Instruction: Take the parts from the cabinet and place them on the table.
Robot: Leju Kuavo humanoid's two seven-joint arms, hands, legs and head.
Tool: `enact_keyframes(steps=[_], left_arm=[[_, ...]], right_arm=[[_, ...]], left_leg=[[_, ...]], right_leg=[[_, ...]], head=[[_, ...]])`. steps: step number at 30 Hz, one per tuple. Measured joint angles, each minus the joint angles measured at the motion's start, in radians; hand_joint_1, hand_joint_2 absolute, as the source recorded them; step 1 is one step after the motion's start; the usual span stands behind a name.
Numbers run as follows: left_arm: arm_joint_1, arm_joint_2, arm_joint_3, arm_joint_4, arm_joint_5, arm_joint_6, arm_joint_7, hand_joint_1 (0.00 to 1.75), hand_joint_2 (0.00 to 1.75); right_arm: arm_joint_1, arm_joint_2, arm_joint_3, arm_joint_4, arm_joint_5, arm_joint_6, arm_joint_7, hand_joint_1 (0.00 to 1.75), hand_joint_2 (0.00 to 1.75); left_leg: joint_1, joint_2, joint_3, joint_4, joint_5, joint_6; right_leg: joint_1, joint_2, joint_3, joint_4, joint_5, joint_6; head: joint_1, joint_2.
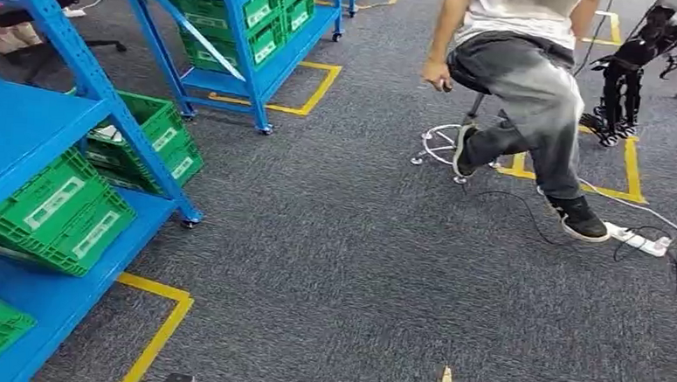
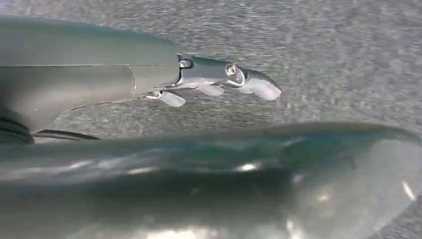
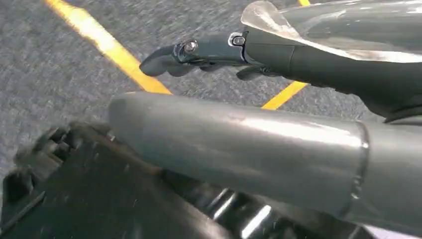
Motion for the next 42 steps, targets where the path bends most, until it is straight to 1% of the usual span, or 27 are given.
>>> enact_keyframes(steps=[2,3,5,6,8,10,11,12,15,16,17,18,20,21,23,24,25,26,27,31,33,35,37,38,40,41,42], left_arm=[[0.002,-0.001,0.000,0.000,-0.001,0.000,0.000,0.00,0.00],[-0.004,-0.002,0.000,0.000,-0.002,0.000,0.000,0.00,0.00],[-0.008,-0.003,-0.001,0.000,-0.007,0.000,-0.001,0.00,0.00],[-0.007,-0.003,-0.001,0.000,-0.008,0.001,-0.001,0.00,0.00],[-0.003,-0.004,-0.001,0.000,-0.009,0.003,-0.002,0.00,0.00],[-0.003,-0.006,-0.001,0.000,-0.009,0.003,-0.002,0.00,0.00],[-0.004,-0.006,-0.001,0.000,-0.009,0.003,-0.002,0.00,0.00],[-0.007,-0.006,-0.001,0.000,-0.010,0.003,-0.003,0.00,0.00],[0.000,-0.006,-0.001,0.000,-0.009,0.003,-0.003,0.00,0.00],[0.001,-0.004,-0.001,0.000,-0.009,0.004,-0.003,0.00,0.00],[0.001,-0.006,-0.001,0.000,-0.009,0.004,-0.003,0.00,0.00],[-0.003,-0.006,-0.001,0.000,-0.010,0.004,-0.004,0.00,0.00],[-0.007,-0.006,-0.001,0.000,-0.010,0.004,-0.004,0.00,0.00],[-0.007,-0.007,-0.001,0.000,-0.010,0.004,-0.004,0.00,0.00],[0.000,-0.007,-0.001,0.000,-0.009,0.004,-0.004,0.00,0.00],[0.001,-0.007,-0.001,0.000,-0.009,0.004,-0.004,0.00,0.00],[-0.001,-0.006,-0.001,0.000,-0.009,0.004,-0.004,0.00,0.00],[-0.002,-0.006,-0.001,0.000,-0.009,0.004,-0.004,0.00,0.00],[-0.007,-0.005,-0.001,0.000,-0.009,0.004,-0.004,0.00,0.00],[0.000,-0.006,-0.001,0.000,-0.009,0.004,-0.004,0.00,0.00],[0.000,-0.006,0.000,0.000,-0.008,0.004,-0.006,0.00,0.00],[-0.006,-0.008,0.000,0.000,-0.009,0.003,-0.010,0.00,0.00],[-0.004,-0.008,0.000,0.000,-0.009,-0.001,-0.019,0.00,0.00],[-0.002,-0.008,0.000,0.000,-0.009,-0.002,-0.021,0.00,0.00],[-0.002,-0.008,0.000,0.000,-0.009,-0.003,-0.021,0.00,0.00],[-0.003,-0.008,0.000,0.000,-0.010,-0.003,-0.021,0.00,0.00],[-0.004,-0.006,0.000,0.000,-0.010,-0.002,-0.021,0.00,0.00]], right_arm=[[-0.002,0.000,0.000,0.000,0.000,0.001,-0.002,0.00,0.00],[0.000,0.000,0.001,0.000,0.000,0.002,-0.002,0.00,0.00],[0.005,0.000,0.002,0.001,0.000,0.006,-0.002,0.00,0.00],[0.005,0.000,0.002,0.001,0.000,0.006,-0.002,0.00,0.00],[0.008,0.000,0.002,0.001,-0.001,0.016,-0.001,0.00,0.00],[0.005,-0.001,0.002,0.001,-0.001,0.018,-0.002,0.00,0.00],[0.006,-0.001,0.002,0.002,-0.001,0.020,-0.002,0.00,0.00],[0.006,-0.001,0.002,0.003,-0.001,0.021,-0.003,0.00,0.00],[0.006,-0.001,0.002,0.003,-0.001,0.027,-0.005,0.00,0.00],[0.006,0.000,0.002,0.003,-0.001,0.028,-0.005,0.00,0.00],[0.005,-0.001,0.002,0.003,-0.001,0.029,-0.006,0.00,0.00],[0.006,0.000,0.002,0.003,-0.001,0.030,-0.007,0.00,0.00],[0.009,-0.001,0.002,0.004,-0.001,0.030,-0.006,0.00,0.00],[0.009,-0.002,0.002,0.004,-0.001,0.030,-0.006,0.00,0.00],[0.006,-0.002,0.002,0.004,-0.001,0.030,-0.006,0.00,0.00],[0.005,-0.002,0.002,0.004,-0.001,0.031,-0.007,0.00,0.00],[0.005,-0.002,0.002,0.004,-0.001,0.031,-0.007,0.00,0.00],[0.005,-0.002,0.002,0.004,-0.001,0.031,-0.007,0.00,0.00],[0.006,-0.002,0.002,0.004,-0.001,0.031,-0.007,0.00,0.00],[-0.004,-0.002,0.002,0.003,0.000,0.032,-0.008,0.00,0.00],[-0.004,-0.002,0.002,0.002,0.000,0.032,-0.008,0.00,0.00],[-0.002,-0.002,0.002,0.003,-0.001,0.033,-0.008,0.00,0.00],[0.002,-0.002,0.002,0.003,0.000,0.033,-0.008,0.00,0.00],[0.005,-0.002,0.002,0.003,0.001,0.034,-0.008,0.00,0.00],[0.006,-0.003,0.002,0.003,0.005,0.033,-0.008,0.00,0.00],[0.006,-0.004,0.002,0.003,0.008,0.033,-0.008,0.00,0.00],[0.006,-0.004,0.003,0.004,0.010,0.033,-0.008,0.00,0.00]], left_leg=[[0.009,-0.019,0.004,-0.006,0.004,0.004],[0.010,-0.035,0.002,-0.005,0.005,0.010],[0.009,-0.064,0.003,-0.005,0.005,0.011],[0.009,-0.076,0.004,-0.005,0.005,0.011],[0.011,-0.108,0.007,-0.003,0.004,0.010],[0.015,-0.135,0.009,0.000,0.000,0.003],[0.012,-0.145,0.006,0.003,-0.002,-0.004],[0.012,-0.159,-0.002,0.014,-0.004,-0.008],[0.018,-0.190,-0.008,0.008,0.006,-0.024],[0.018,-0.177,-0.011,0.014,-0.003,-0.028],[0.012,-0.118,-0.022,0.044,-0.023,-0.035],[0.014,-0.087,-0.052,0.107,-0.059,-0.040],[0.017,-0.067,-0.128,0.267,-0.127,-0.045],[0.019,-0.065,-0.149,0.312,-0.137,-0.046],[0.019,-0.063,-0.128,0.271,-0.091,-0.042],[0.018,-0.057,-0.090,0.195,-0.046,-0.036],[0.012,-0.035,-0.043,0.104,-0.002,-0.025],[0.002,0.015,-0.010,0.036,0.008,-0.013],[-0.008,0.036,0.000,0.014,-0.005,-0.011],[0.002,-0.013,0.003,-0.005,0.002,0.000],[0.009,-0.034,0.006,-0.012,0.009,0.007],[0.010,-0.061,0.003,-0.011,0.010,0.010],[0.011,-0.089,0.005,-0.011,0.010,0.010],[0.012,-0.103,0.007,-0.010,0.009,0.010],[0.016,-0.134,0.008,-0.004,0.006,0.003],[0.017,-0.139,0.007,0.000,0.002,-0.003],[0.010,-0.151,0.002,0.010,-0.002,-0.010]], right_leg=[[-0.005,0.094,-0.026,0.049,-0.035,0.008],[-0.008,0.123,-0.070,0.136,-0.079,0.010],[-0.009,0.137,-0.151,0.282,-0.130,0.012],[-0.009,0.137,-0.172,0.309,-0.128,0.012],[-0.010,0.139,-0.158,0.238,-0.052,0.010],[-0.015,0.171,-0.088,0.068,0.049,0.012],[-0.021,0.229,-0.074,0.037,0.035,0.013],[-0.025,0.235,-0.057,0.015,0.033,0.008],[-0.017,0.202,-0.056,0.019,0.037,-0.008],[-0.023,0.186,-0.053,0.014,0.041,-0.017],[-0.021,0.178,-0.051,0.014,0.039,-0.022],[-0.019,0.161,-0.050,0.014,0.037,-0.030],[-0.015,0.126,-0.048,0.014,0.033,-0.035],[-0.014,0.111,-0.047,0.014,0.031,-0.037],[-0.011,0.089,-0.044,0.014,0.027,-0.038],[-0.009,0.077,-0.039,0.014,0.025,-0.037],[-0.007,0.064,-0.033,0.014,0.021,-0.036],[-0.007,0.053,-0.030,0.013,0.018,-0.034],[0.002,0.041,-0.029,0.016,0.012,-0.025],[0.002,-0.004,-0.016,0.007,0.004,-0.007],[-0.005,0.103,-0.050,0.074,-0.039,0.004],[-0.010,0.134,-0.133,0.237,-0.106,0.011],[-0.011,0.137,-0.180,0.306,-0.108,0.016],[-0.011,0.137,-0.174,0.278,-0.076,0.017],[-0.015,0.156,-0.107,0.114,0.029,0.019],[-0.020,0.178,-0.078,0.042,0.052,0.020],[-0.021,0.204,-0.067,0.020,0.035,0.019]], head=[[0.007,0.000],[0.011,0.000],[0.011,0.000],[0.012,0.000],[0.011,0.000],[0.012,0.000],[0.012,0.000],[0.011,0.000],[0.012,0.000],[0.012,0.000],[0.004,0.000],[-0.003,0.000],[-0.002,0.000],[-0.002,0.000],[-0.002,0.000],[-0.002,0.000],[-0.002,0.000],[-0.002,0.000],[-0.002,0.000],[-0.002,0.000],[0.006,0.000],[0.011,0.000],[0.011,0.000],[0.010,0.000],[0.010,0.000],[0.011,0.000],[0.015,0.000]])
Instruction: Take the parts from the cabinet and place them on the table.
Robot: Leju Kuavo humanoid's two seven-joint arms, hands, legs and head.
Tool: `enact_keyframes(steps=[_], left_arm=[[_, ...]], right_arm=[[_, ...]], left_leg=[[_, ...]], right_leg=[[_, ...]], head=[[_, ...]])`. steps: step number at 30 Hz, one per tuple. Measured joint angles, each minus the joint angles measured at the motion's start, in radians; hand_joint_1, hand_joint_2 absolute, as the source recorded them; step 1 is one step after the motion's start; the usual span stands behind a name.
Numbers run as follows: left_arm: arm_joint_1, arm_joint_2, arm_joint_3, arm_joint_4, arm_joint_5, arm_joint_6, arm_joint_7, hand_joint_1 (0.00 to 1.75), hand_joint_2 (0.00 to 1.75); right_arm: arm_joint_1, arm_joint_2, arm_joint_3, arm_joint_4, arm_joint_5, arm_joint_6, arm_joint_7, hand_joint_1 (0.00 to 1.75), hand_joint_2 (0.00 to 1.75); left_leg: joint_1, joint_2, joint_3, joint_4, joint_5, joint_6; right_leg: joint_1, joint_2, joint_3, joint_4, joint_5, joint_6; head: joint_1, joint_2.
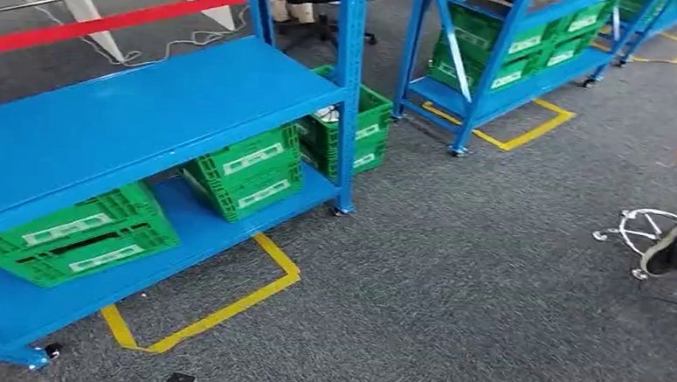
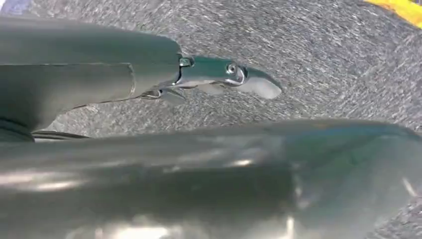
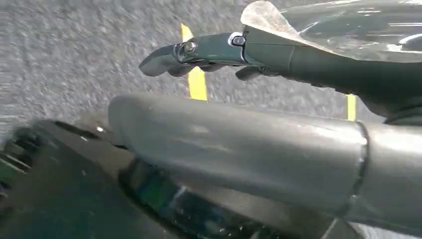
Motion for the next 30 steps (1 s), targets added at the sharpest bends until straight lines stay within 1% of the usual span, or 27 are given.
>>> enact_keyframes(steps=[1,3,4,5,6,7,8,9,10,11,12,13,14,15,16,17,19,20,21,22,23,24,25,26,27,29,30], left_arm=[[0.000,0.000,0.000,0.000,0.000,0.002,0.000,0.00,0.00],[0.006,0.001,0.000,0.000,-0.001,0.006,0.001,0.00,0.00],[0.007,0.002,0.000,0.000,-0.002,0.006,0.001,0.00,0.00],[0.007,0.002,0.000,0.000,-0.002,0.007,0.002,0.00,0.00],[0.004,0.002,0.000,0.000,-0.003,0.007,0.002,0.00,0.00],[0.000,0.002,0.000,0.000,-0.003,0.007,0.002,0.00,0.00],[-0.003,0.002,0.000,0.000,-0.003,0.007,0.002,0.00,0.00],[-0.003,0.002,0.000,0.000,-0.003,0.007,0.002,0.00,0.00],[0.000,0.002,0.000,0.000,-0.003,0.007,0.002,0.00,0.00],[0.003,0.002,0.000,0.000,-0.004,0.007,0.003,0.00,0.00],[0.003,0.002,0.000,0.000,-0.007,0.007,0.003,0.00,0.00],[0.003,0.002,0.000,0.000,-0.008,0.007,0.003,0.00,0.00],[0.002,0.002,0.000,0.000,-0.009,0.007,0.002,0.00,0.00],[0.002,0.004,0.000,0.000,-0.009,0.007,0.002,0.00,0.00],[0.000,0.004,0.000,0.000,-0.009,0.007,0.001,0.00,0.00],[-0.001,0.004,0.000,0.000,-0.009,0.007,0.001,0.00,0.00],[0.004,0.005,0.000,0.000,-0.009,0.010,0.000,0.00,0.00],[0.005,0.004,0.000,0.000,-0.009,0.010,0.000,0.00,0.00],[0.003,0.004,0.000,0.000,-0.010,0.010,0.000,0.00,0.00],[0.001,0.004,0.000,0.000,-0.010,0.010,0.000,0.00,0.00],[0.000,0.003,0.000,0.000,-0.010,0.011,0.000,0.00,0.00],[0.000,0.003,0.000,0.000,-0.010,0.011,0.000,0.00,0.00],[0.001,0.003,0.000,0.000,-0.010,0.011,0.000,0.00,0.00],[0.002,0.003,0.000,0.000,-0.010,0.013,0.000,0.00,0.00],[0.002,0.003,0.000,0.000,-0.010,0.014,0.000,0.00,0.00],[0.001,0.000,0.000,0.000,-0.010,0.014,0.000,0.00,0.00],[0.001,0.000,0.000,0.000,-0.010,0.014,0.000,0.00,0.00]], right_arm=[[-0.004,0.000,0.001,0.000,0.001,0.000,0.000,0.00,0.00],[-0.008,0.000,0.001,0.000,0.005,0.003,0.003,0.00,0.00],[-0.007,0.000,0.001,0.000,0.007,0.003,0.004,0.00,0.00],[-0.006,0.000,0.002,0.000,0.008,0.004,0.006,0.00,0.00],[-0.005,0.000,0.002,0.000,0.008,0.004,0.006,0.00,0.00],[-0.003,0.000,0.002,0.000,0.008,0.004,0.005,0.00,0.00],[0.000,0.000,0.002,0.000,0.008,0.004,0.005,0.00,0.00],[0.001,-0.001,0.001,0.000,0.007,0.003,0.005,0.00,0.00],[0.002,-0.001,0.001,0.000,0.007,0.003,0.005,0.00,0.00],[0.001,-0.001,0.001,0.000,0.008,0.004,0.005,0.00,0.00],[0.000,-0.001,0.002,0.000,0.011,0.005,0.005,0.00,0.00],[0.000,-0.001,0.002,0.000,0.011,0.005,0.005,0.00,0.00],[0.000,-0.001,0.002,0.000,0.011,0.005,0.003,0.00,0.00],[-0.001,-0.001,0.002,0.000,0.010,0.005,0.001,0.00,0.00],[-0.002,-0.001,0.002,0.000,0.008,0.005,-0.001,0.00,0.00],[-0.003,-0.001,0.002,0.000,0.007,0.005,-0.003,0.00,0.00],[-0.005,-0.001,0.002,0.000,0.007,0.008,-0.006,0.00,0.00],[-0.005,-0.001,0.002,0.000,0.007,0.009,-0.006,0.00,0.00],[-0.006,-0.001,0.002,0.000,0.007,0.010,-0.008,0.00,0.00],[-0.007,-0.001,0.002,0.000,0.007,0.011,-0.008,0.00,0.00],[-0.006,-0.001,0.002,0.000,0.007,0.013,-0.008,0.00,0.00],[-0.006,-0.001,0.002,0.000,0.007,0.014,-0.008,0.00,0.00],[-0.004,-0.001,0.002,0.001,0.006,0.015,-0.008,0.00,0.00],[-0.001,-0.001,0.002,0.001,0.006,0.016,-0.008,0.00,0.00],[0.001,-0.001,0.002,0.001,0.006,0.016,-0.007,0.00,0.00],[0.000,-0.002,0.002,0.001,0.006,0.016,-0.006,0.00,0.00],[-0.002,-0.002,0.002,0.001,0.006,0.017,-0.006,0.00,0.00]], left_leg=[[0.001,-0.007,-0.004,0.000,0.001,-0.006],[0.006,-0.015,-0.007,-0.004,0.007,-0.016],[0.005,-0.023,-0.010,-0.002,0.004,-0.019],[0.003,0.015,-0.011,0.011,-0.007,-0.026],[0.002,0.052,-0.030,0.052,-0.035,-0.032],[0.005,0.071,-0.063,0.125,-0.074,-0.037],[0.007,0.080,-0.102,0.208,-0.111,-0.040],[0.009,0.084,-0.134,0.274,-0.133,-0.042],[0.012,0.086,-0.147,0.300,-0.132,-0.044],[0.013,0.086,-0.136,0.279,-0.105,-0.043],[0.013,0.087,-0.113,0.228,-0.068,-0.040],[0.013,0.087,-0.071,0.141,-0.018,-0.035],[0.011,0.088,-0.035,0.066,0.016,-0.029],[0.006,0.093,-0.009,0.023,0.004,-0.022],[0.004,0.093,-0.004,0.000,-0.001,-0.018],[0.003,0.092,-0.007,0.004,-0.001,-0.017],[0.003,0.090,-0.004,-0.005,0.000,-0.007],[0.013,0.091,0.007,-0.019,0.007,-0.001],[0.012,0.090,0.010,-0.023,0.007,0.005],[0.013,0.091,0.009,-0.023,0.007,0.008],[0.012,0.091,0.009,-0.022,0.006,0.009],[0.011,0.091,0.009,-0.022,0.005,0.011],[0.011,0.090,0.010,-0.021,0.004,0.012],[0.011,0.089,0.012,-0.021,0.003,0.012],[0.011,0.087,0.013,-0.021,0.002,0.011],[0.013,0.083,0.019,-0.017,-0.004,0.004],[0.008,0.082,0.018,-0.013,-0.008,-0.003]], right_leg=[[-0.001,-0.002,0.006,0.001,-0.002,-0.013],[0.005,-0.010,0.009,0.001,0.000,-0.025],[-0.001,-0.018,0.011,-0.004,0.004,-0.032],[-0.002,-0.028,0.014,-0.006,0.005,-0.038],[-0.002,-0.036,0.015,-0.006,0.003,-0.045],[0.000,-0.046,0.016,-0.006,0.001,-0.049],[0.001,-0.058,0.017,-0.006,-0.001,-0.052],[0.002,-0.067,0.018,-0.006,-0.003,-0.053],[0.002,-0.072,0.019,-0.006,-0.005,-0.053],[0.002,-0.076,0.022,-0.006,-0.007,-0.052],[0.002,-0.078,0.024,-0.006,-0.008,-0.052],[0.002,-0.080,0.029,-0.006,-0.011,-0.050],[0.002,-0.082,0.033,-0.006,-0.014,-0.047],[0.005,-0.084,0.034,-0.006,-0.017,-0.041],[0.007,-0.083,0.032,-0.004,-0.019,-0.034],[0.007,-0.086,0.031,-0.006,-0.017,-0.029],[0.007,-0.088,0.038,-0.015,-0.017,-0.017],[0.004,-0.084,0.032,-0.010,-0.026,-0.013],[0.006,-0.076,0.020,0.020,-0.048,-0.010],[0.006,-0.072,-0.012,0.084,-0.082,-0.008],[0.006,-0.069,-0.054,0.167,-0.117,-0.006],[0.006,-0.067,-0.094,0.239,-0.140,-0.004],[0.006,-0.067,-0.123,0.283,-0.142,-0.002],[0.006,-0.067,-0.124,0.272,-0.117,-0.002],[0.005,-0.068,-0.106,0.222,-0.076,-0.002],[0.002,-0.067,-0.028,0.049,0.017,-0.003],[0.003,-0.062,-0.006,0.007,0.007,-0.005]], head=[[-0.002,0.000],[-0.003,0.000],[-0.003,0.000],[-0.003,0.000],[-0.015,0.000],[-0.016,0.000],[-0.015,0.000],[-0.015,0.000],[-0.016,0.000],[-0.015,0.000],[-0.016,0.000],[-0.015,0.000],[-0.016,0.000],[-0.015,0.000],[-0.016,0.000],[-0.012,0.000],[-0.015,0.000],[-0.014,0.000],[-0.010,0.000],[-0.007,0.000],[-0.007,0.000],[-0.008,0.000],[-0.007,0.000],[-0.008,0.000],[-0.007,0.000],[-0.007,0.000],[-0.007,0.000]])
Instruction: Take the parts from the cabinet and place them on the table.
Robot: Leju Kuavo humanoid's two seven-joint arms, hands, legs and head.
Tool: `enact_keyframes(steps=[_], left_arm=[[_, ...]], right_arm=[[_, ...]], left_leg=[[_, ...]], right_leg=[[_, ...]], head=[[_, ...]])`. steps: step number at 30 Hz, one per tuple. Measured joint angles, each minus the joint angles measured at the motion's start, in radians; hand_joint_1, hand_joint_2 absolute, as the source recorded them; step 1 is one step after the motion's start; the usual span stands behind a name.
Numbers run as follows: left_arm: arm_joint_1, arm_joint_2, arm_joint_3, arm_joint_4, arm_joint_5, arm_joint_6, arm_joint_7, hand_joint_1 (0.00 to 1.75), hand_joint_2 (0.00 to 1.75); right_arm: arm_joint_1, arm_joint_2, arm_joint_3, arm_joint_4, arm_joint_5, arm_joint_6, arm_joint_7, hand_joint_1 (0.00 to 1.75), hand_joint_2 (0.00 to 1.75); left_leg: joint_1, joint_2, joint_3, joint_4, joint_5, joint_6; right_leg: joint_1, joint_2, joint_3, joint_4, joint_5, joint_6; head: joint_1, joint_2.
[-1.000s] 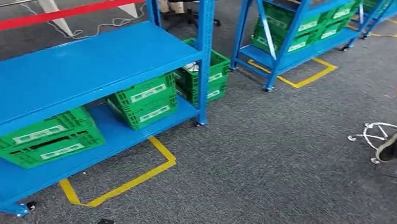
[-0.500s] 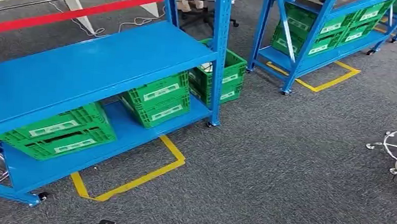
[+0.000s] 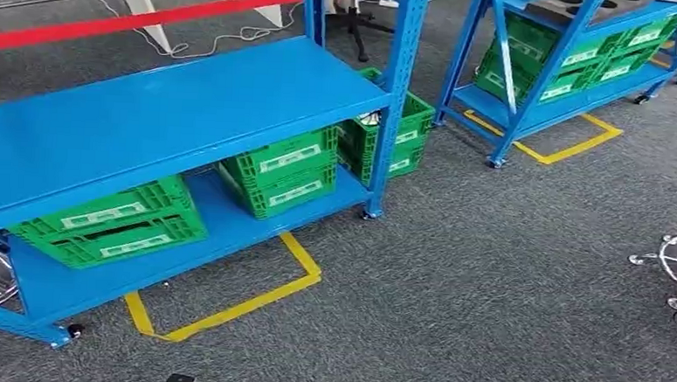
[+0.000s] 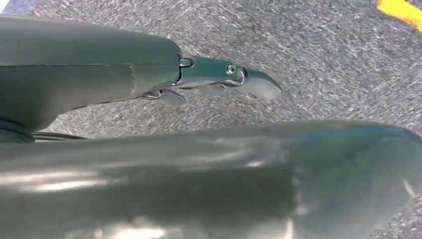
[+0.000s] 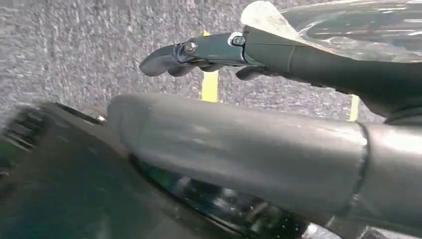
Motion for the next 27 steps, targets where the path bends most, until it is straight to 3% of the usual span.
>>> enact_keyframes(steps=[1,4,6,9,10,11,12,14,15,16,18,20,26,27], left_arm=[[-0.001,0.000,0.000,0.000,0.000,0.000,0.000,0.00,0.00],[0.000,0.000,0.000,0.000,0.000,0.000,0.000,0.00,0.00],[-0.001,0.000,0.000,0.000,0.000,0.000,0.000,0.00,0.00],[-0.001,0.000,0.000,0.000,0.000,0.000,0.000,0.00,0.00],[0.001,0.000,0.000,0.000,0.000,0.000,0.000,0.00,0.00],[0.002,0.000,0.000,0.000,0.000,0.001,0.000,0.00,0.00],[0.003,0.000,0.000,0.000,-0.001,0.001,0.000,0.00,0.00],[0.001,0.000,0.000,0.000,-0.002,0.002,0.000,0.00,0.00],[0.001,0.000,0.000,0.000,-0.002,0.003,0.000,0.00,0.00],[-0.001,0.000,0.000,0.000,-0.002,0.003,0.000,0.00,0.00],[-0.002,0.001,0.000,0.000,-0.003,0.003,0.001,0.00,0.00],[0.002,0.001,0.000,0.000,-0.003,0.003,0.001,0.00,0.00],[0.002,0.001,0.000,0.000,-0.003,0.003,0.001,0.00,0.00],[0.000,0.000,0.000,0.000,-0.003,0.003,0.001,0.00,0.00]], right_arm=[[-0.001,0.000,0.000,0.000,0.000,0.000,0.000,0.00,0.00],[0.001,-0.001,0.000,0.000,0.000,0.000,0.000,0.00,0.00],[0.001,-0.001,-0.001,0.000,0.000,0.000,0.000,0.00,0.00],[0.001,-0.001,-0.001,0.000,0.000,0.001,0.000,0.00,0.00],[0.002,-0.001,-0.001,0.000,0.000,0.001,0.000,0.00,0.00],[0.002,-0.001,-0.001,0.000,0.000,0.001,0.000,0.00,0.00],[0.002,-0.001,-0.001,0.000,0.000,0.001,0.000,0.00,0.00],[0.001,-0.001,-0.001,0.000,0.001,0.003,0.000,0.00,0.00],[0.001,-0.001,-0.001,0.000,0.002,0.004,0.000,0.00,0.00],[0.000,-0.001,-0.001,0.000,0.002,0.004,0.000,0.00,0.00],[-0.001,-0.001,-0.001,0.000,0.002,0.004,0.002,0.00,0.00],[-0.002,-0.001,-0.001,0.000,0.002,0.004,0.003,0.00,0.00],[-0.002,-0.001,-0.001,0.000,0.002,0.005,0.003,0.00,0.00],[-0.003,-0.001,-0.001,0.000,0.002,0.005,0.003,0.00,0.00]], left_leg=[[-0.004,-0.001,-0.004,0.009,-0.004,-0.006],[0.000,-0.001,-0.002,0.001,0.002,-0.018],[0.001,0.003,-0.012,0.031,-0.026,-0.030],[0.005,0.004,-0.111,0.250,-0.133,-0.041],[0.006,0.005,-0.137,0.302,-0.144,-0.043],[0.007,0.005,-0.139,0.305,-0.131,-0.043],[0.007,0.005,-0.123,0.266,-0.096,-0.041],[0.007,0.006,-0.045,0.097,0.001,-0.032],[0.006,0.009,-0.016,0.031,0.016,-0.026],[0.000,0.009,-0.009,0.012,0.004,-0.023],[-0.002,0.008,-0.013,0.011,0.000,-0.016],[0.002,0.008,-0.007,-0.003,0.007,-0.002],[0.005,0.009,-0.004,-0.007,0.010,0.003],[0.005,0.009,-0.003,-0.009,0.010,0.008]], right_leg=[[0.001,0.002,0.015,-0.013,0.000,-0.008],[0.006,0.001,0.010,-0.013,0.003,-0.025],[-0.002,-0.003,0.013,-0.017,0.006,-0.036],[-0.001,-0.008,0.014,-0.017,0.003,-0.045],[-0.001,-0.009,0.014,-0.017,0.003,-0.045],[-0.001,-0.009,0.016,-0.017,0.002,-0.045],[-0.001,-0.008,0.018,-0.017,0.001,-0.045],[-0.001,-0.008,0.027,-0.017,-0.003,-0.042],[-0.001,-0.008,0.027,-0.018,-0.005,-0.040],[0.005,-0.008,0.025,-0.014,-0.008,-0.034],[0.003,-0.010,0.021,-0.017,-0.004,-0.024],[0.002,-0.010,0.025,-0.022,-0.007,-0.009],[0.000,-0.008,0.015,-0.015,-0.013,-0.007],[0.001,-0.006,0.002,0.018,-0.037,-0.006]], head=[[-0.001,0.000],[-0.002,0.000],[-0.008,0.000],[-0.011,0.000],[-0.011,0.000],[-0.011,0.000],[-0.012,0.000],[-0.012,0.000],[-0.011,0.000],[-0.011,0.000],[-0.009,0.000],[-0.010,0.000],[-0.010,0.000],[-0.007,0.000]])
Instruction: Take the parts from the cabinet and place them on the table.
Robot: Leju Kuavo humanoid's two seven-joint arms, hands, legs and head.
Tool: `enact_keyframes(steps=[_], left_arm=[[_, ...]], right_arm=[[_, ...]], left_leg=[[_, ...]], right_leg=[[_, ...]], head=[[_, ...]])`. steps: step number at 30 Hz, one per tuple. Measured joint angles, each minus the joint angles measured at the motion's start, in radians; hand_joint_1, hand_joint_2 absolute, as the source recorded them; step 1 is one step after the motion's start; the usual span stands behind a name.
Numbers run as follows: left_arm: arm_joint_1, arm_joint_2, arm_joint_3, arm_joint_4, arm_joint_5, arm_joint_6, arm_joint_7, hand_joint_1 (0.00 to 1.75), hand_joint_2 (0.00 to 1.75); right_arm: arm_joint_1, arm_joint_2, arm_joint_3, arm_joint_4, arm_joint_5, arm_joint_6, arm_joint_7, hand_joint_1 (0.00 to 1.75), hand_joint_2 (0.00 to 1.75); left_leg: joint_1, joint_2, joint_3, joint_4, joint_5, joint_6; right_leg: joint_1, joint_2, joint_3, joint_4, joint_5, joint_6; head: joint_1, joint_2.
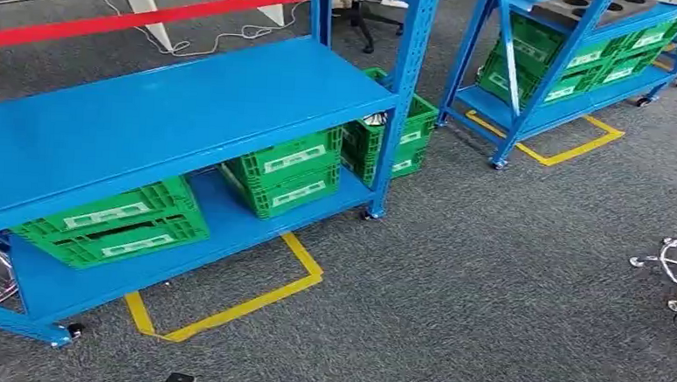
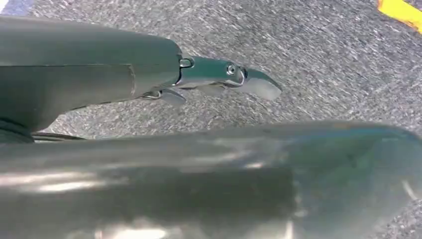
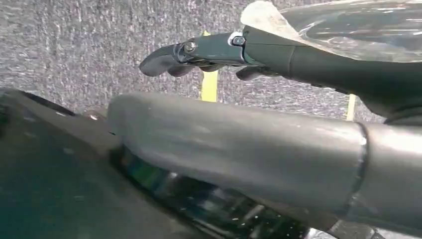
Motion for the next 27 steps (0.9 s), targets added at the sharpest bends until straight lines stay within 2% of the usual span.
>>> enact_keyframes(steps=[1,2,3,4,5,8,10,11,13,14,15,16,17,19,20,21,23,24,25,26,27], left_arm=[[-0.002,-0.001,0.000,0.000,0.000,0.000,0.000,0.00,0.00],[0.000,-0.001,0.000,0.000,-0.002,0.000,0.000,0.00,0.00],[-0.001,-0.001,0.000,0.000,-0.003,0.001,0.000,0.00,0.00],[-0.001,-0.002,0.000,0.000,-0.005,0.001,0.000,0.00,0.00],[-0.001,-0.001,0.000,0.000,-0.005,0.001,0.000,0.00,0.00],[-0.001,-0.001,0.000,0.000,-0.006,0.002,0.000,0.00,0.00],[-0.002,0.000,0.000,0.000,-0.007,0.002,0.000,0.00,0.00],[-0.002,0.000,0.000,0.000,-0.008,0.001,0.000,0.00,0.00],[-0.002,0.000,0.000,0.000,-0.008,0.000,-0.001,0.00,0.00],[-0.001,0.000,0.000,0.000,-0.008,0.000,-0.001,0.00,0.00],[0.002,0.000,0.000,0.000,-0.008,0.000,-0.001,0.00,0.00],[0.003,0.000,0.000,0.000,-0.009,-0.001,-0.001,0.00,0.00],[0.002,0.000,0.000,0.000,-0.009,-0.001,-0.001,0.00,0.00],[0.001,0.000,0.000,0.000,-0.009,-0.001,-0.001,0.00,0.00],[0.000,0.000,0.000,0.000,-0.009,-0.001,-0.001,0.00,0.00],[-0.002,0.000,0.000,0.000,-0.009,-0.001,-0.001,0.00,0.00],[-0.001,0.002,0.000,0.000,-0.009,0.000,-0.001,0.00,0.00],[0.002,0.002,0.000,0.000,-0.009,0.000,-0.001,0.00,0.00],[0.003,0.002,0.000,0.000,-0.009,0.000,-0.001,0.00,0.00],[0.001,0.001,0.000,0.000,-0.009,-0.001,-0.001,0.00,0.00],[-0.002,0.001,0.000,0.000,-0.010,0.000,-0.001,0.00,0.00]], right_arm=[[-0.001,0.000,0.000,0.000,0.000,0.000,0.000,0.00,0.00],[0.005,0.000,0.000,0.000,0.001,0.000,0.001,0.00,0.00],[0.004,0.000,0.000,0.000,0.001,0.000,0.002,0.00,0.00],[0.002,0.000,0.000,0.000,0.001,0.000,0.001,0.00,0.00],[-0.001,0.000,0.000,0.000,0.001,0.000,0.002,0.00,0.00],[0.001,0.000,0.000,0.000,0.001,0.000,0.002,0.00,0.00],[0.003,0.000,0.000,0.000,0.003,0.000,0.002,0.00,0.00],[0.002,0.000,0.000,0.000,0.003,0.000,0.002,0.00,0.00],[0.001,0.000,0.000,0.000,0.003,0.000,0.002,0.00,0.00],[0.002,0.000,0.000,0.000,0.003,0.000,0.002,0.00,0.00],[0.003,0.000,0.000,0.000,0.003,0.000,0.002,0.00,0.00],[0.003,0.000,0.000,0.000,0.003,0.000,0.002,0.00,0.00],[0.003,0.000,0.000,0.000,0.003,0.000,0.002,0.00,0.00],[0.002,0.000,0.000,0.000,0.003,0.000,0.002,0.00,0.00],[0.001,0.000,0.000,0.000,0.003,0.000,0.002,0.00,0.00],[0.000,0.000,0.000,0.000,0.003,0.000,0.002,0.00,0.00],[0.000,0.000,0.000,0.000,0.003,0.001,0.002,0.00,0.00],[-0.001,0.000,0.000,0.000,0.003,0.002,0.002,0.00,0.00],[-0.001,0.000,0.000,0.000,0.003,0.002,0.001,0.00,0.00],[-0.001,0.000,0.000,0.000,0.003,0.002,0.000,0.00,0.00],[-0.002,0.000,0.000,0.000,0.003,0.002,0.001,0.00,0.00]], left_leg=[[-0.001,0.000,-0.001,0.000,-0.001,0.006],[-0.004,-0.002,0.002,0.002,-0.003,0.006],[-0.004,-0.003,0.004,0.003,-0.005,0.004],[-0.004,-0.004,0.005,0.007,-0.008,-0.001],[-0.012,-0.004,0.002,0.012,-0.012,-0.007],[-0.008,-0.004,0.001,0.009,-0.007,-0.021],[-0.006,-0.004,-0.002,0.022,-0.021,-0.031],[-0.006,-0.002,-0.016,0.057,-0.047,-0.038],[-0.001,-0.002,-0.087,0.216,-0.128,-0.048],[-0.001,-0.002,-0.119,0.283,-0.151,-0.050],[0.000,-0.002,-0.135,0.316,-0.152,-0.051],[0.001,-0.002,-0.129,0.302,-0.129,-0.050],[0.001,-0.002,-0.102,0.242,-0.085,-0.048],[0.001,-0.001,-0.020,0.065,0.007,-0.036],[-0.003,0.000,-0.003,0.030,-0.005,-0.031],[-0.006,0.000,0.002,0.008,-0.009,-0.027],[-0.009,-0.001,-0.003,0.013,-0.009,-0.021],[-0.009,-0.001,-0.002,0.007,-0.006,-0.014],[0.001,0.000,0.006,-0.007,0.003,-0.004],[0.000,0.001,0.007,-0.010,0.004,0.001],[0.000,0.001,0.005,-0.009,0.005,0.006]], right_leg=[[0.000,0.001,-0.063,0.134,-0.067,0.003],[0.000,0.001,-0.098,0.180,-0.030,0.004],[-0.001,0.001,-0.051,0.082,0.021,0.001],[-0.001,0.002,-0.008,-0.006,0.052,-0.002],[0.001,0.004,0.004,-0.028,0.033,-0.004],[0.007,0.006,0.008,-0.030,0.039,-0.018],[-0.002,0.002,0.012,-0.037,0.045,-0.029],[-0.002,0.002,0.012,-0.037,0.044,-0.033],[-0.001,-0.001,0.012,-0.037,0.042,-0.039],[-0.001,-0.002,0.012,-0.036,0.042,-0.040],[-0.001,-0.002,0.013,-0.036,0.041,-0.040],[-0.001,-0.001,0.015,-0.036,0.041,-0.040],[-0.001,0.000,0.018,-0.036,0.040,-0.040],[-0.001,0.000,0.025,-0.036,0.036,-0.036],[0.002,0.000,0.025,-0.036,0.035,-0.033],[0.005,0.000,0.020,-0.033,0.033,-0.028],[0.002,-0.003,0.020,-0.039,0.037,-0.017],[0.002,-0.002,0.023,-0.045,0.040,-0.009],[0.000,0.000,0.015,-0.040,0.031,-0.004],[0.001,0.001,0.003,-0.011,0.008,-0.004],[0.001,0.002,-0.026,0.052,-0.027,-0.003]], head=[[0.002,0.000],[0.003,0.000],[0.003,0.000],[0.004,0.000],[0.003,0.000],[0.000,0.000],[0.001,0.000],[-0.008,0.000],[-0.009,0.000],[-0.009,0.000],[-0.009,0.000],[-0.009,0.000],[-0.009,0.000],[-0.009,0.000],[-0.008,0.000],[-0.009,0.000],[-0.008,0.000],[-0.008,0.000],[-0.008,0.000],[-0.005,0.000],[-0.001,0.000]])
